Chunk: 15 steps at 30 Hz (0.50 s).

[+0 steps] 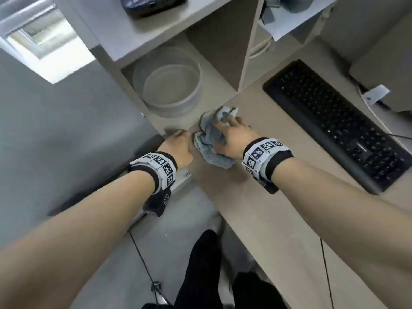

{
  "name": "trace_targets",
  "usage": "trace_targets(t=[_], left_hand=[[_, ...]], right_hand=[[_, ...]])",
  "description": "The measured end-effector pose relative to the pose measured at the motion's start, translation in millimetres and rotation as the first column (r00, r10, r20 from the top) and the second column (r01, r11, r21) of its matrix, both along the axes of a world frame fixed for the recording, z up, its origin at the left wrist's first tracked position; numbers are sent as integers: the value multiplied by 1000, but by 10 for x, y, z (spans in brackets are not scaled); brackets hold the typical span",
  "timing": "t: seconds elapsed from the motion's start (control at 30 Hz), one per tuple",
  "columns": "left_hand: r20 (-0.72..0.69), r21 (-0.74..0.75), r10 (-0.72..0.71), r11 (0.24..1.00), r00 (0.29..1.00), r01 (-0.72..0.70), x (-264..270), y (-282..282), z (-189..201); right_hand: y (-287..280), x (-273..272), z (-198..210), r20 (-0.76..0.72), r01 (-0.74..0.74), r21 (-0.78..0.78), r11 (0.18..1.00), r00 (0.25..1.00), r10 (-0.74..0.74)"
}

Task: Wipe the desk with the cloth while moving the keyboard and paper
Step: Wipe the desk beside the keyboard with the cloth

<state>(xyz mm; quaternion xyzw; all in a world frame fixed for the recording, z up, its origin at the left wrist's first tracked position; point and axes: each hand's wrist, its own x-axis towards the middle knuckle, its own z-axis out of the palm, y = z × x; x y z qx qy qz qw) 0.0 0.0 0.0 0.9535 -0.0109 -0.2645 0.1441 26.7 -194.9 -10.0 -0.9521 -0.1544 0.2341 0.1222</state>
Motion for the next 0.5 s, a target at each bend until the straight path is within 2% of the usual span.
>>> trace_targets(t=[0.13, 0.27, 0.33, 0.4, 0.5], left_hand=[[-26, 17, 45, 999, 999, -44, -22, -12, -113], [-33, 40, 80, 996, 996, -79, -14, -141, -164], [-26, 50, 104, 993, 994, -103, -12, -240, -198], [-8, 68, 133, 989, 991, -132, -8, -310, -221], [26, 85, 126, 988, 992, -128, 26, -407, -265]], right_hand=[[91, -134, -302, 17, -103, -63, 993, 994, 105], [-186, -232, -372, 51, -67, -92, 994, 996, 72], [-433, -313, -344, 52, 44, -69, 997, 998, -40], [-756, -320, -387, 82, 231, -32, 972, 970, -228], [-1293, -278, -388, 88, 430, -153, 890, 903, -421]])
